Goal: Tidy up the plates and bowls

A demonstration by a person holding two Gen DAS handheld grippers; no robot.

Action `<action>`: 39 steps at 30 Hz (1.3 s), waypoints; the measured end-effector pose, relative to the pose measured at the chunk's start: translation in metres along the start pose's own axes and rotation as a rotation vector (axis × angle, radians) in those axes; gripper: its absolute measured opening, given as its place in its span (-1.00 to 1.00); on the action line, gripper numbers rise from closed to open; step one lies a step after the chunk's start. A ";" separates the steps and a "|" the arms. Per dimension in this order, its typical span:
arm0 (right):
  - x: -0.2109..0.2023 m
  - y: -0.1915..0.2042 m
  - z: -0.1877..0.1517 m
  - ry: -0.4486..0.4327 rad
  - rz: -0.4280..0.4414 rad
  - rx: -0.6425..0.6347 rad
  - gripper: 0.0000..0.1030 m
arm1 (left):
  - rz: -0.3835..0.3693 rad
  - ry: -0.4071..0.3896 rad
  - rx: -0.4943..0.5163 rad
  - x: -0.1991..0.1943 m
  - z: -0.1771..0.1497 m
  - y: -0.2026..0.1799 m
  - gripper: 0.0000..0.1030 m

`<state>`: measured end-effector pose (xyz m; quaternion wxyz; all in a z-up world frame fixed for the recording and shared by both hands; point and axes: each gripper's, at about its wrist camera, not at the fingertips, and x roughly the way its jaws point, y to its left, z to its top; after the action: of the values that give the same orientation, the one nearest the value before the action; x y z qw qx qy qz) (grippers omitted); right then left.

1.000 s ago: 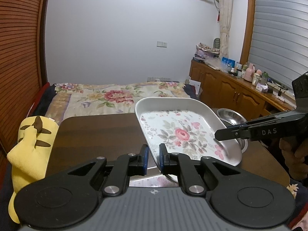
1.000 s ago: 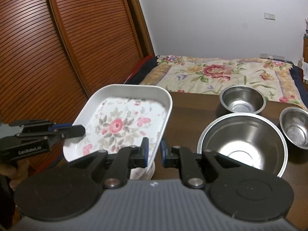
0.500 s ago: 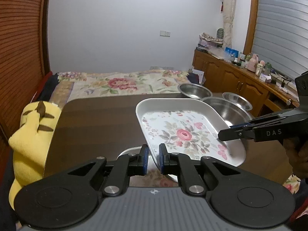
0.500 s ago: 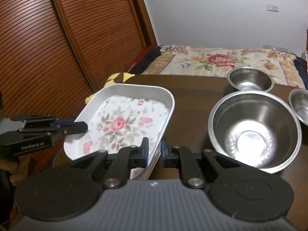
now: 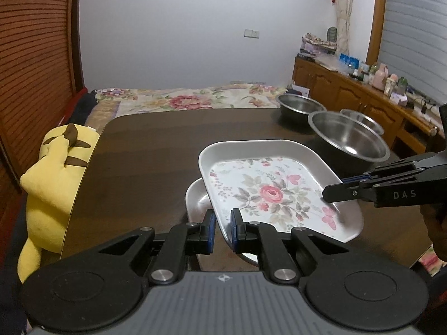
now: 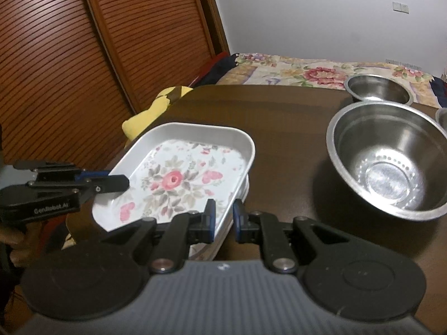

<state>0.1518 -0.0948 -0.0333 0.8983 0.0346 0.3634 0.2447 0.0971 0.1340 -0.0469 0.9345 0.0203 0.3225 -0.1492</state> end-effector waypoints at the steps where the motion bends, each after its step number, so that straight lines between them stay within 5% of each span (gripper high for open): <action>1: 0.001 0.000 -0.002 -0.001 -0.004 -0.003 -0.71 | 0.008 0.000 0.003 0.001 -0.001 0.000 -0.77; 26: 0.013 0.007 -0.014 -0.032 -0.012 -0.069 -0.66 | 0.122 0.032 0.070 0.011 -0.016 -0.009 -0.76; 39: -0.020 -0.007 -0.006 -0.116 -0.007 -0.043 -0.66 | 0.090 -0.034 0.057 0.002 0.001 -0.012 -0.76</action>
<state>0.1382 -0.1107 -0.0269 0.9191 0.0280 0.3056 0.2472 0.0954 0.1217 -0.0467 0.9446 0.0589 0.3010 -0.1165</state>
